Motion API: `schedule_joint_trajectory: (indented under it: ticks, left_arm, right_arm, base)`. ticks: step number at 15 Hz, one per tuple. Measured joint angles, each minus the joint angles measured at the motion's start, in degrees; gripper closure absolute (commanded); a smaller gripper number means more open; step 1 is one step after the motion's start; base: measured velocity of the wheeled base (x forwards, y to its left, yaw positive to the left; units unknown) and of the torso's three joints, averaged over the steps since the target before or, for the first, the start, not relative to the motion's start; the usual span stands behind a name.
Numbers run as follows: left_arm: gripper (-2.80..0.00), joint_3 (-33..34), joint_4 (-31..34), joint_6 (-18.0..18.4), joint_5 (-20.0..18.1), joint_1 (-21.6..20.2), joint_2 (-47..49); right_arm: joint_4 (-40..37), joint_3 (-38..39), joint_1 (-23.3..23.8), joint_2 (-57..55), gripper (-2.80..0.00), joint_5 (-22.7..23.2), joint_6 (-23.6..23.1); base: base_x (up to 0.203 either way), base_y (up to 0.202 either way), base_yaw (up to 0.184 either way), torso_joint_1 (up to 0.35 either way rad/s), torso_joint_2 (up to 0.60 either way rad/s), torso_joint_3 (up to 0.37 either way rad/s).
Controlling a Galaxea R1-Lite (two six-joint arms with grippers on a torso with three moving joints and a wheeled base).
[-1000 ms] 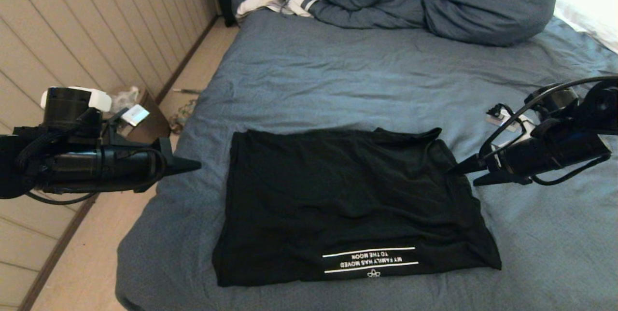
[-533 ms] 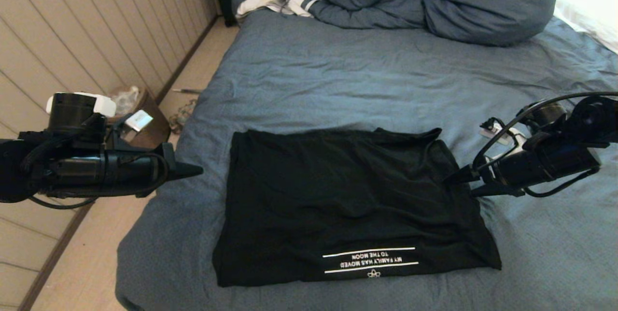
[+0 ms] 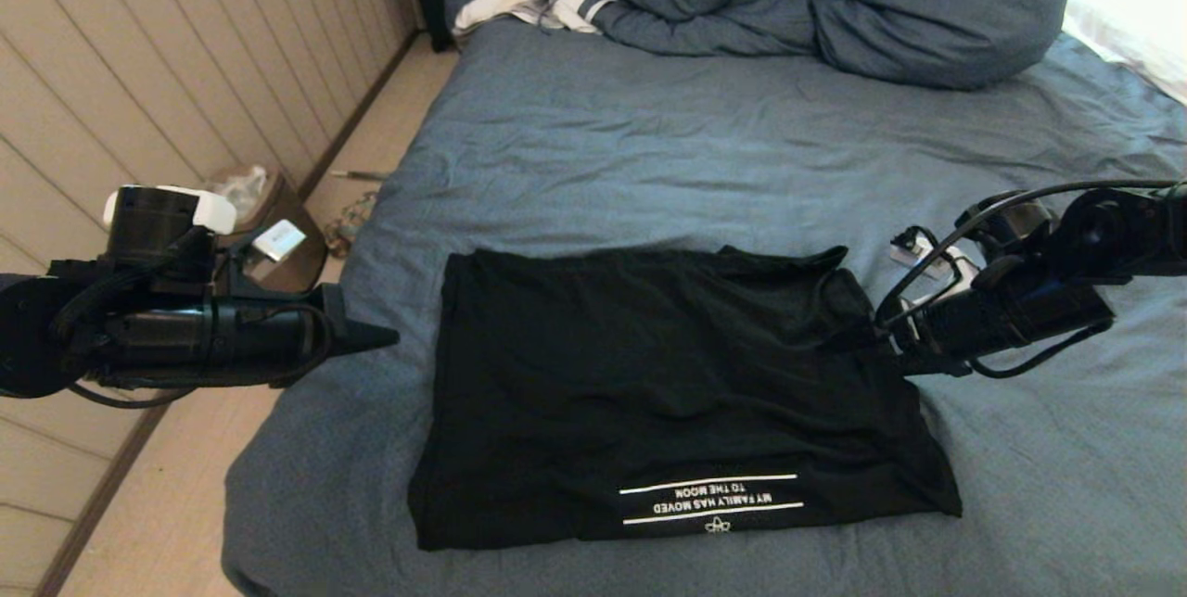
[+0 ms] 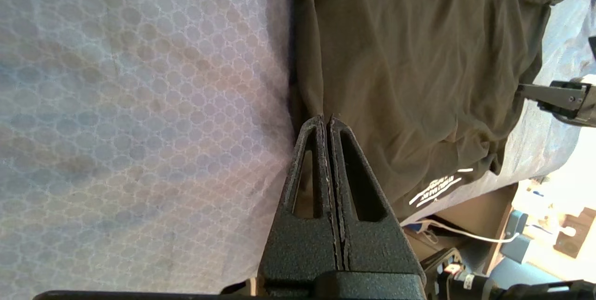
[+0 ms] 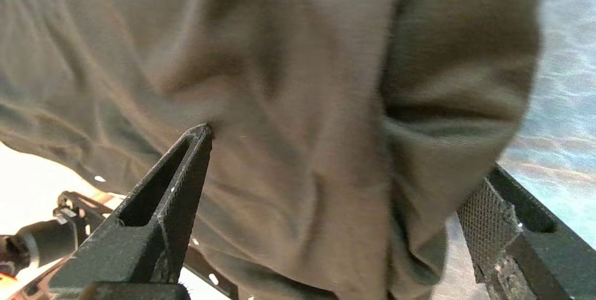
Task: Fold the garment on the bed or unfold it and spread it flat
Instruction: Fold the black T-shirt
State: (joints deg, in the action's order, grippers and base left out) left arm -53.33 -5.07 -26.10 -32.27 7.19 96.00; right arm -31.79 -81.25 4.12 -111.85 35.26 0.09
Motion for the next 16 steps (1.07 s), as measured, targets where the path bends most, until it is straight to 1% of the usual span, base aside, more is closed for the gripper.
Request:
schedule_joint_trajectory:
  ticks: [3, 8, 11, 16]
  left_arm:
    - [0.0, 0.3, 0.0, 0.0, 0.0, 0.0, 0.0]
    - [0.0, 0.8, 0.0, -0.1, -0.4, 0.1, 0.4]
    - [0.0, 1.1, 0.0, -0.1, -3.8, -0.1, 0.1]
    - [0.0, 1.3, 0.0, 0.0, -4.5, -0.2, 0.0]
  right_arm:
    - [0.0, -0.1, -0.8, 0.2, 0.0, 0.1, 0.5]
    - [0.0, 0.9, -0.2, 1.3, 0.0, 1.5, -0.2]
    - [-0.1, 0.8, 0.2, 1.3, 0.0, 1.5, -0.6]
    - [-0.4, -0.6, 3.1, 2.7, 0.0, 1.2, -0.7]
  base:
    - [0.0, 0.0, 0.0, 0.0, 0.0, 0.0]
    - [0.0, 0.0, 0.0, 0.0, 0.0, 0.0]
    - [0.0, 0.0, 0.0, 0.0, 0.0, 0.0]
    - [0.0, 0.0, 0.0, 0.0, 0.0, 0.0]
